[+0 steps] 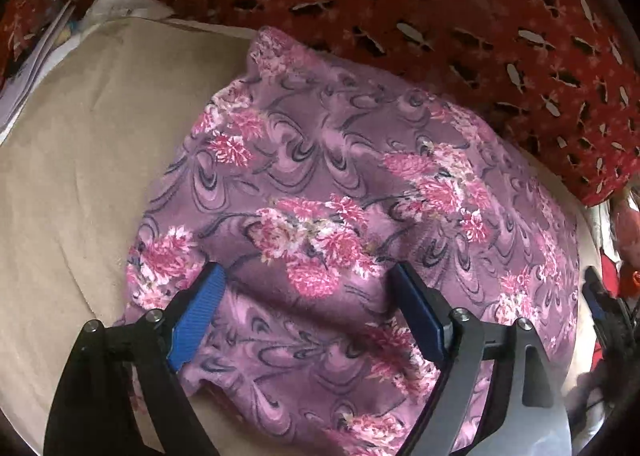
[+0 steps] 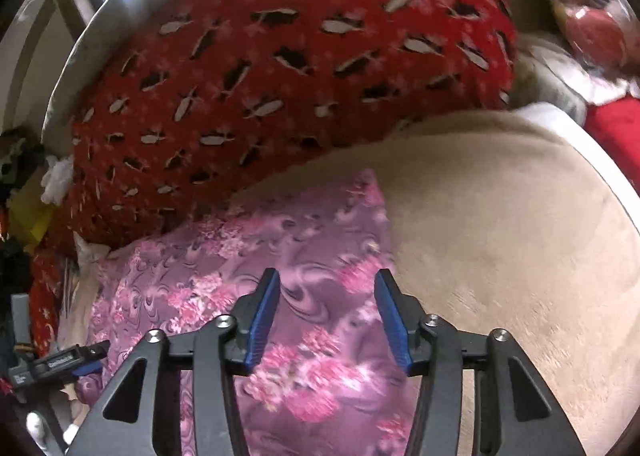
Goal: Fold small clothes
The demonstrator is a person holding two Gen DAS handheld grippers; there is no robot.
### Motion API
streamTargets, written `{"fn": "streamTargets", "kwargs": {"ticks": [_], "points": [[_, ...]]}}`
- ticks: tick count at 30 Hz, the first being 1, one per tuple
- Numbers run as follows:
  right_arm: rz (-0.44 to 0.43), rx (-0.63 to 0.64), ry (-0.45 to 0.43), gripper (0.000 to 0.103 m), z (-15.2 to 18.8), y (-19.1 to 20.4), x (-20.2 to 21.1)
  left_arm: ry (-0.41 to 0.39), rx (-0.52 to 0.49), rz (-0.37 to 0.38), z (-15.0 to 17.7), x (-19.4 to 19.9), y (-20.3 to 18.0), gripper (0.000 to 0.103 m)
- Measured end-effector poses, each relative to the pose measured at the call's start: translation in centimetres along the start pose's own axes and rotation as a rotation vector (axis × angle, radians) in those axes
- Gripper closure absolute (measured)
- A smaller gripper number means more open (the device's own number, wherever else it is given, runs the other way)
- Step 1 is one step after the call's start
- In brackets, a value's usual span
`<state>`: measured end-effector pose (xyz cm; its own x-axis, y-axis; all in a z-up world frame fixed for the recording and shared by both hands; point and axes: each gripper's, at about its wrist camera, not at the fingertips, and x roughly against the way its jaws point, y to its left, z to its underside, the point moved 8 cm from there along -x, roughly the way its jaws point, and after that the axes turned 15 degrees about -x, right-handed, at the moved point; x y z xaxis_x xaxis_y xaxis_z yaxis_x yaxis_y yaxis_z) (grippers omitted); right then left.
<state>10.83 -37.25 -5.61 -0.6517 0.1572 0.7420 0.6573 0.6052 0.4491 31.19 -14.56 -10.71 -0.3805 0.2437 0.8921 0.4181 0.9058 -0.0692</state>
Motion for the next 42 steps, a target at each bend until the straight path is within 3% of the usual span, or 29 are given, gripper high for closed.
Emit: {"fn": "streamTargets", "kwargs": {"ticks": [2, 4, 10, 14, 17, 20, 24, 25, 26, 27, 28, 30, 31, 34, 37, 42], "points": [[0.061, 0.012, 0.085, 0.042, 1.9, -0.5, -2.5, 0.002, 0.012, 0.011, -0.1, -0.2, 0.1, 0.017], [0.078, 0.063, 0.020, 0.040, 2.4, -0.2, -2.5, 0.004, 0.007, 0.008, -0.1, -0.1, 0.1, 0.017], [0.065, 0.030, 0.064, 0.039, 1.6, -0.5, -2.5, 0.002, 0.003, 0.003, -0.4, -0.1, 0.0, 0.017], [0.062, 0.008, 0.037, 0.039, 0.4, -0.8, -1.9, 0.010, 0.020, 0.029, -0.5, 0.2, -0.1, 0.018], [0.061, -0.040, 0.009, 0.039, -1.2, -1.8, -1.4, -0.081, 0.069, 0.132, -2.1, 3.7, 0.5, 0.018], [0.062, -0.140, -0.003, 0.038, -3.2, -3.7, -1.9, -0.144, 0.077, 0.131, -4.0, 5.6, 1.8, 0.017], [0.062, -0.219, 0.063, 0.037, -3.8, -5.0, -4.2, -0.040, 0.000, 0.107, -6.6, 2.5, 1.7, 0.017], [0.045, -0.210, 0.072, 0.040, -3.9, -4.5, -4.6, -0.020, -0.017, 0.110, -6.8, 1.6, 1.5, 0.017], [-0.015, -0.178, 0.081, 0.053, -3.9, -3.3, -4.8, -0.004, -0.031, 0.116, -7.0, 0.7, 1.2, 0.017], [-0.072, -0.146, 0.098, 0.069, -3.9, -2.1, -4.9, 0.014, -0.040, 0.114, -7.0, -0.4, 1.2, 0.017], [-0.090, -0.121, 0.104, 0.099, -4.0, -1.3, -4.8, 0.044, -0.040, 0.095, -6.9, -1.8, 1.4, 0.017], [-0.125, -0.078, 0.030, 0.099, -4.7, -0.4, -3.7, 0.094, -0.031, 0.085, -6.3, -4.2, 1.8, 0.018], [-0.102, -0.074, 0.007, 0.099, -5.0, -0.7, -3.7, 0.082, -0.042, 0.073, -6.0, -4.8, 1.9, 0.017], [0.042, -0.085, 0.100, 0.099, -4.0, -3.4, -6.1, 0.048, -0.137, 0.025, -5.6, -4.0, 0.9, 0.016], [0.006, -0.112, 0.068, 0.095, -3.9, -3.9, -4.5, 0.077, -0.179, 0.059, -4.4, -2.7, 1.1, 0.017], [-0.090, -0.076, 0.059, 0.092, -1.6, -3.2, 0.3, 0.135, -0.087, 0.167, -0.9, 0.1, 3.6, 0.017]]}}
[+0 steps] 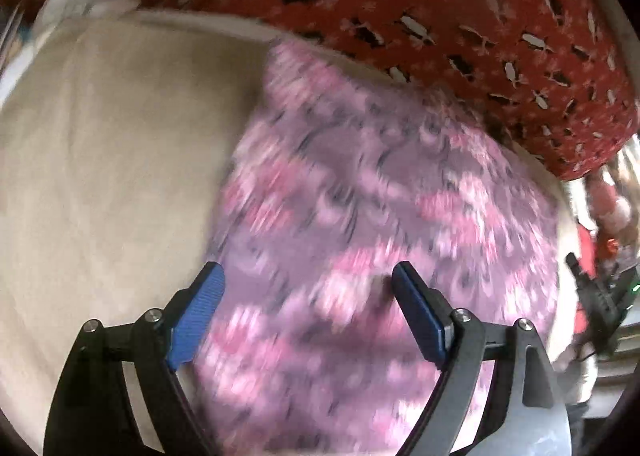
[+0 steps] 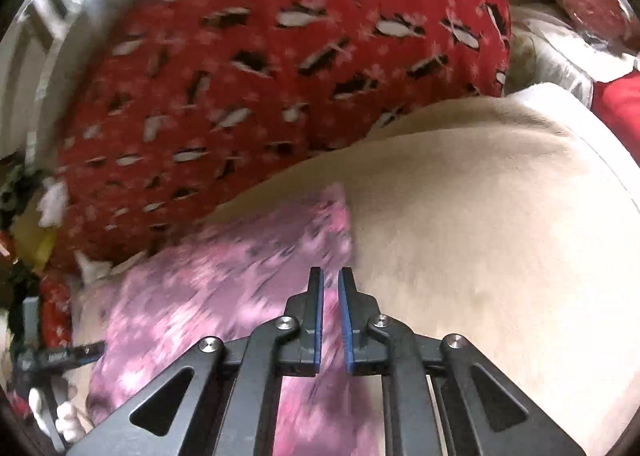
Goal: Fold small clothes
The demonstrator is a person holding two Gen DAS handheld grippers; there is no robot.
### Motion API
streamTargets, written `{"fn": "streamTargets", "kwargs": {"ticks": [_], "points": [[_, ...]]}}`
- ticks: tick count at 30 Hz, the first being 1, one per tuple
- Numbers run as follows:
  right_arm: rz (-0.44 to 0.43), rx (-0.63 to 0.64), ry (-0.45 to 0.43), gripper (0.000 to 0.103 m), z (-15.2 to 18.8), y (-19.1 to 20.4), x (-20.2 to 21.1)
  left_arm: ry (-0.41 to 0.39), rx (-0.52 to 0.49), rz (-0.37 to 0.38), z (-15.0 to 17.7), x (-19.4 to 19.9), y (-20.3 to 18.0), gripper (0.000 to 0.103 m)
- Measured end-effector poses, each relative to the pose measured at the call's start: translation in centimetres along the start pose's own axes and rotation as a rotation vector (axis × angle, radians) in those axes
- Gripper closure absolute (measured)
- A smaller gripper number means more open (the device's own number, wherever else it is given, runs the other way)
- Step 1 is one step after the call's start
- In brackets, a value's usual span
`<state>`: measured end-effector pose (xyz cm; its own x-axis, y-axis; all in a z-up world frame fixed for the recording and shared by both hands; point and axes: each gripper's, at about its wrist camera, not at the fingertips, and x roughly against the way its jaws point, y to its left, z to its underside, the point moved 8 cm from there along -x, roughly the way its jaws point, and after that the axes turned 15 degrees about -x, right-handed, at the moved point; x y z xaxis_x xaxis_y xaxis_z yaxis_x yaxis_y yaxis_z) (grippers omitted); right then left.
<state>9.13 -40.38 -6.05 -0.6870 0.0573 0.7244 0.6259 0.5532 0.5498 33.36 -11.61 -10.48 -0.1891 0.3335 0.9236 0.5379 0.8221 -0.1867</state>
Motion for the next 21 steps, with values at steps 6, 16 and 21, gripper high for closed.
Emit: {"fn": "streamTargets", "kwargs": {"ticks": [6, 16, 21], "points": [[-0.006, -0.040, 0.095, 0.087, 5.0, -1.7, 1.1, 0.096, -0.082, -0.051, 9.2, 0.3, -0.2, 0.017], [-0.021, -0.025, 0.147, 0.063, 8.5, -2.2, 3.1, 0.074, 0.103, 0.020, 16.1, 4.3, 1.2, 0.017], [-0.143, -0.075, 0.075, 0.062, 7.6, -0.1, 5.6, -0.055, 0.229, 0.204, 15.5, 7.0, -0.1, 0.017]]}}
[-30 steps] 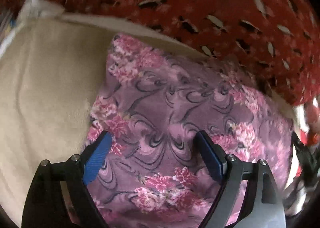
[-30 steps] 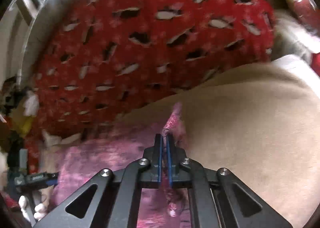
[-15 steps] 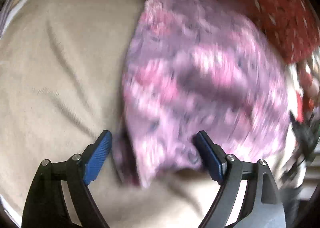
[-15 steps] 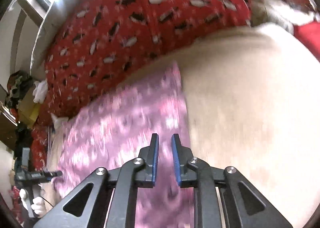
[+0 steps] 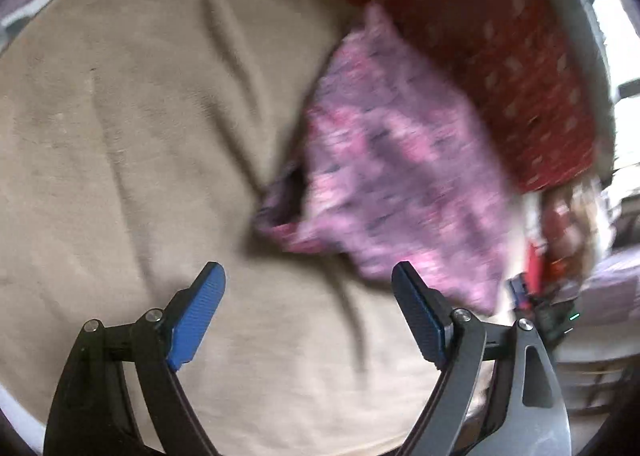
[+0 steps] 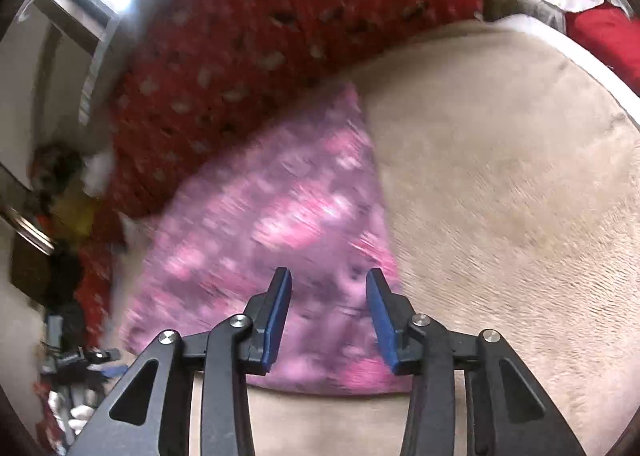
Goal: Fold small clothes
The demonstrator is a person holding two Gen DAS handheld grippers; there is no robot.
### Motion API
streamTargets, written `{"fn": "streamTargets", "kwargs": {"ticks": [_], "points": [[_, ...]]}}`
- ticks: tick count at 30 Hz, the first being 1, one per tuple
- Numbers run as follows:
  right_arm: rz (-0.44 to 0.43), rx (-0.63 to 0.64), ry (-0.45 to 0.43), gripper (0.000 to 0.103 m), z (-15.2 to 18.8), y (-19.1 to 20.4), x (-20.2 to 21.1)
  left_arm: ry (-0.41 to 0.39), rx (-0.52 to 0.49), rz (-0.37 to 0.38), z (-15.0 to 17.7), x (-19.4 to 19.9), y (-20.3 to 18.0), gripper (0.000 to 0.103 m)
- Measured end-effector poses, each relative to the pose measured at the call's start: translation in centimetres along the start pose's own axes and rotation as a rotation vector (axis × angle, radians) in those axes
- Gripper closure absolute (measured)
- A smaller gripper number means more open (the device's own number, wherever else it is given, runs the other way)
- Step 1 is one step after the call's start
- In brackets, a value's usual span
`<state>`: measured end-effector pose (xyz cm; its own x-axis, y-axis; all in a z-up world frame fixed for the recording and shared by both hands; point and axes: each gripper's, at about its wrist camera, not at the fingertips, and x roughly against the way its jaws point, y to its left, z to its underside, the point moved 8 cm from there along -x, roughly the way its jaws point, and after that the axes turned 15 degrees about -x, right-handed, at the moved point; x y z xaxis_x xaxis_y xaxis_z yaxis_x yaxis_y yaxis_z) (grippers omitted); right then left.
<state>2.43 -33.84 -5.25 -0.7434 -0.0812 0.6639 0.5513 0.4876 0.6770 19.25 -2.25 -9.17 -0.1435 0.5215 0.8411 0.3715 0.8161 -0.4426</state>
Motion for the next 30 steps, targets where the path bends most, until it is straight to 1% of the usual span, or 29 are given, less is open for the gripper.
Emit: {"fn": "streamTargets", "kwargs": {"ticks": [1, 2, 4, 5, 6, 7, 8, 9, 10, 11, 12, 14, 15, 17, 18, 21, 22, 23, 24, 25, 26, 27, 28, 29, 30], "points": [[-0.023, 0.008, 0.000, 0.061, 0.2, 0.8, 0.0, -0.006, 0.014, 0.029, 0.2, -0.4, -0.6, 0.017], [-0.039, 0.020, 0.014, 0.061, 0.6, 1.6, -0.4, -0.003, 0.022, 0.041, -0.4, -0.9, -0.8, 0.017], [-0.034, 0.041, 0.044, 0.061, 1.8, 2.3, -1.7, 0.020, 0.068, 0.065, -0.3, -2.9, -0.6, 0.017], [-0.032, 0.045, 0.057, 0.061, 2.2, 2.3, -2.1, 0.031, 0.099, 0.063, -1.1, -4.0, 0.2, 0.017], [-0.021, 0.046, 0.080, 0.061, 2.8, 2.2, -3.0, 0.031, 0.131, 0.062, -1.9, -4.3, 1.7, 0.019], [-0.003, 0.039, 0.101, 0.061, 3.5, 1.7, -3.9, 0.022, 0.160, 0.066, -2.1, -4.3, 2.2, 0.021], [0.004, 0.033, 0.111, 0.062, 4.0, 1.3, -4.3, -0.011, 0.197, 0.073, -2.5, -3.5, 2.8, 0.041], [0.000, 0.033, 0.099, 0.063, 4.2, 1.0, -4.4, -0.039, 0.208, 0.085, -3.6, -3.3, 2.6, 0.084], [-0.013, 0.036, 0.081, 0.063, 4.3, 0.9, -4.3, -0.060, 0.206, 0.102, -4.0, -2.6, 2.6, 0.095], [-0.022, 0.034, 0.079, 0.063, 4.3, 0.8, -4.2, -0.081, 0.206, 0.101, -4.5, -1.9, 2.6, 0.096], [-0.035, 0.030, 0.079, 0.063, 4.3, 0.7, -4.1, -0.101, 0.203, 0.066, -4.9, -1.3, 2.9, 0.096], [-0.054, 0.027, 0.080, 0.064, 4.5, 0.4, -4.1, -0.073, 0.172, 0.010, -5.0, -1.7, 2.9, 0.096], [-0.058, 0.027, 0.079, 0.063, 4.6, 0.3, -3.8, -0.040, 0.181, -0.007, -4.3, -2.1, 3.3, 0.096], [-0.069, 0.035, 0.075, 0.063, 4.6, 0.2, -3.6, -0.012, 0.204, -0.004, -3.1, -2.8, 3.9, 0.096], [-0.076, 0.039, 0.072, 0.063, 4.7, 0.2, -3.6, -0.013, 0.220, 0.017, -2.6, -3.1, 3.9, 0.096], [-0.099, 0.046, 0.065, 0.063, 4.7, 0.2, -3.4, -0.032, 0.238, 0.121, -1.2, -2.5, 3.1, 0.095], [-0.106, 0.046, 0.062, 0.063, 4.7, 0.1, -3.3, -0.044, 0.224, 0.173, -0.7, -1.8, 2.1, 0.095], [-0.116, 0.049, 0.057, 0.063, 4.8, 0.0, -3.2, -0.048, 0.207, 0.194, -1.2, -1.8, 1.4, 0.093], [-0.121, 0.052, 0.053, 0.063, 4.8, 0.1, -3.3, -0.063, 0.180, 0.213, -1.4, -1.0, 0.6, 0.090], [-0.127, 0.057, 0.045, 0.063, 4.8, 0.1, -3.3, -0.089, 0.138, 0.214, -2.0, 0.2, -0.4, 0.086], [-0.134, 0.065, 0.034, 0.063, 5.0, 0.1, -3.2, -0.105, 0.117, 0.209, -2.3, 1.4, -0.7, 0.071], [-0.136, 0.069, 0.029, 0.063, 5.0, 0.2, -3.2, -0.130, 0.078, 0.177, -3.8, 2.6, -1.5, 0.046], [-0.139, 0.073, 0.025, 0.063, 5.0, 0.2, -3.2, -0.146, 0.061, 0.143, -5.5, 2.8, -1.9, 0.035], [-0.145, 0.073, 0.022, 0.063, 5.0, 0.1, -3.1, -0.171, 0.039, 0.093, -7.4, 3.2, -2.1, 0.018], [-0.150, 0.071, 0.022, 0.063, 5.0, 0.1, -3.1, -0.181, 0.020, 0.066, -8.6, 3.2, -2.1, 0.017]]}}
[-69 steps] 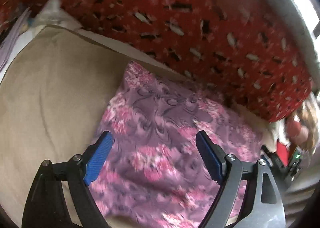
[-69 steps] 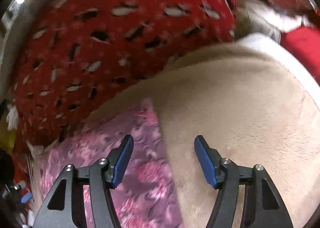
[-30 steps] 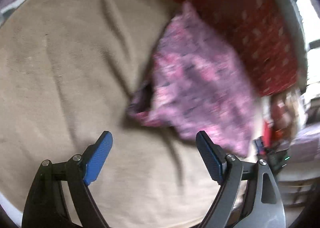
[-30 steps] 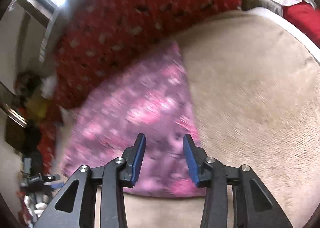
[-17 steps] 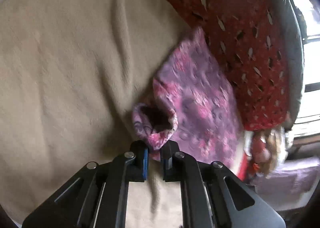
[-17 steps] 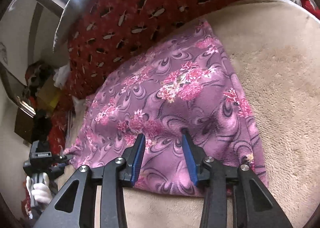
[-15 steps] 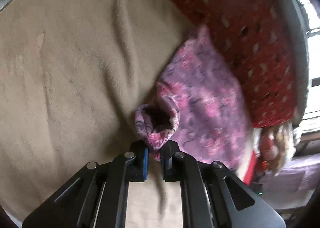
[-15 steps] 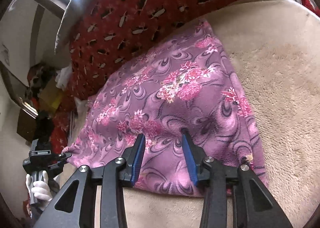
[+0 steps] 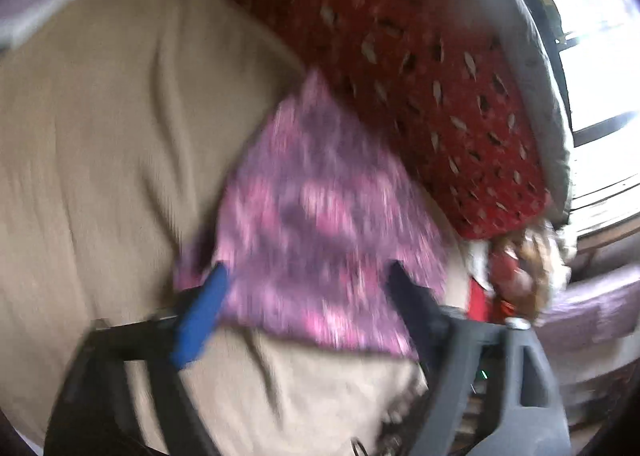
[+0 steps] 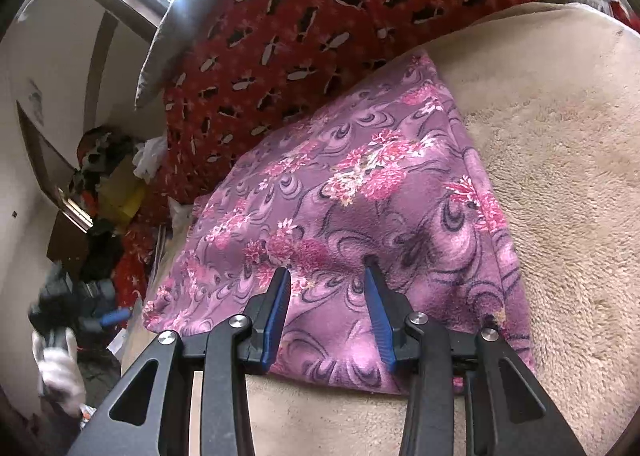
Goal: Fold small clothes
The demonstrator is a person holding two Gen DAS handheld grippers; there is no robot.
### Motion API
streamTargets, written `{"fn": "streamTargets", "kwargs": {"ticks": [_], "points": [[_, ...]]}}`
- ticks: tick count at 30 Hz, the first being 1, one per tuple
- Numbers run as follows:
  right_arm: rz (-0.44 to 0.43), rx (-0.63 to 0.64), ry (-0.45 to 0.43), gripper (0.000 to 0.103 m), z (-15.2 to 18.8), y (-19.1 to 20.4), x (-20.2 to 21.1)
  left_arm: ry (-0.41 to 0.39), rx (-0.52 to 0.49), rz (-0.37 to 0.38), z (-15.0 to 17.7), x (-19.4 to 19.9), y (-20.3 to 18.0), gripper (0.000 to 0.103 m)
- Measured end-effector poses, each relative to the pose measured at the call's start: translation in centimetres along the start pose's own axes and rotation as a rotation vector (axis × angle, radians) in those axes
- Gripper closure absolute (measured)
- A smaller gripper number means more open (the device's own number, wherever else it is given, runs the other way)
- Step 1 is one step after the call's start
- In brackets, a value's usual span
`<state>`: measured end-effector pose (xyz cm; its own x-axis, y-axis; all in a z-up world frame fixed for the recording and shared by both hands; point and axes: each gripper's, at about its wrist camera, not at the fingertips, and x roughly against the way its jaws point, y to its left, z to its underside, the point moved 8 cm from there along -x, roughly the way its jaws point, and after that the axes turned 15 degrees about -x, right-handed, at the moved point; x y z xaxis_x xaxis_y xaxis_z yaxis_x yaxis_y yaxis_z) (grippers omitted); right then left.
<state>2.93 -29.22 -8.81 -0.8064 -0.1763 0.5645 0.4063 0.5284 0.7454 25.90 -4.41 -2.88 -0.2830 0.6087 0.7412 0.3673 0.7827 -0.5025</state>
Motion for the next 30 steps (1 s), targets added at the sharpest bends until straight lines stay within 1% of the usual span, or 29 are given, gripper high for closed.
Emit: {"fn": "streamTargets", "kwargs": {"ticks": [2, 3, 5, 6, 7, 8, 10, 11, 13, 15, 16, 17, 18, 19, 22, 23, 24, 25, 26, 27, 29, 30], "points": [[-0.011, -0.007, -0.001, 0.063, 0.0, 0.0, 0.1, 0.027, -0.054, -0.087, -2.8, -1.9, 0.5, 0.017], [-0.015, -0.012, 0.001, 0.063, -0.1, -0.1, 0.1, 0.071, -0.063, -0.151, -4.0, -3.7, 1.6, 0.017], [0.007, -0.023, 0.015, 0.063, -0.2, 0.0, 0.1, 0.143, -0.041, -0.243, -5.1, -6.7, 3.8, 0.017], [0.033, -0.024, 0.023, 0.063, -0.5, 0.3, 0.1, 0.164, -0.025, -0.269, -5.1, -7.1, 4.9, 0.017], [0.042, -0.018, 0.015, 0.062, -1.0, 1.0, 0.2, 0.189, 0.003, -0.269, -5.0, -8.2, 5.9, 0.017], [0.019, 0.006, -0.011, 0.062, -1.7, 2.3, 0.5, 0.210, 0.030, -0.232, -4.7, -9.0, 6.4, 0.017], [-0.010, 0.077, -0.047, 0.061, -3.1, 4.9, 0.6, 0.213, 0.058, -0.171, -4.2, -9.8, 6.5, 0.017], [-0.016, 0.114, -0.049, 0.061, -3.9, 6.3, -0.1, 0.215, 0.055, -0.156, -4.0, -10.1, 6.4, 0.017], [-0.004, 0.138, -0.043, 0.060, -4.8, 7.3, -1.6, 0.218, 0.007, -0.179, -3.6, -10.6, 6.0, 0.017], [0.041, 0.136, -0.014, 0.056, -5.0, 6.8, -4.2, 0.225, -0.054, -0.185, -3.5, -11.2, 5.1, 0.009], [0.075, 0.128, 0.034, 0.045, -4.6, 5.9, -5.9, 0.234, -0.075, -0.177, -3.3, -11.3, 4.9, 0.007], [0.100, 0.118, 0.081, 0.043, -3.9, 4.7, -7.7, 0.243, -0.088, -0.171, -3.2, -11.4, 4.6, 0.003], [0.072, 0.157, 0.024, 0.043, -3.6, 4.6, -7.7, 0.256, -0.108, -0.158, -3.0, -11.9, 4.1, 0.000], [0.056, 0.202, -0.019, 0.042, -3.1, 4.9, -7.3, 0.272, -0.137, -0.141, -2.7, -12.2, 3.5, 0.000], [0.044, 0.196, -0.016, 0.041, -3.1, 4.9, -7.2, 0.299, -0.229, -0.093, -2.0, -12.6, 1.6, 0.001], [0.024, 0.185, -0.017, 0.041, -3.2, 4.8, -7.1, 0.294, -0.239, -0.089, -1.9, -12.5, 1.1, 0.007], [0.015, 0.179, -0.017, 0.041, -3.2, 4.7, -7.0, 0.283, -0.259, -0.097, -1.8, -12.2, 0.7, 0.018], [0.008, 0.173, -0.016, 0.041, -3.2, 4.6, -7.0, 0.277, -0.288, -0.108, -1.8, -12.0, 0.0, 0.026], [0.007, 0.174, -0.017, 0.041, -3.2, 4.6, -6.9, 0.274, -0.308, -0.117, -1.5, -11.6, -0.1, 0.045], [0.010, 0.177, -0.019, 0.041, -3.2, 4.5, -6.9, 0.272, -0.326, -0.141, -1.5, -11.1, 0.0, 0.065], [0.011, 0.176, -0.020, 0.041, -3.4, 4.3, -6.8, 0.256, -0.323, -0.152, -1.8, -10.2, 0.2, 0.083], [0.007, 0.172, -0.017, 0.041, -3.3, 4.5, -6.9, 0.238, -0.305, -0.139, -2.1, -9.6, 0.4, 0.084]]}}
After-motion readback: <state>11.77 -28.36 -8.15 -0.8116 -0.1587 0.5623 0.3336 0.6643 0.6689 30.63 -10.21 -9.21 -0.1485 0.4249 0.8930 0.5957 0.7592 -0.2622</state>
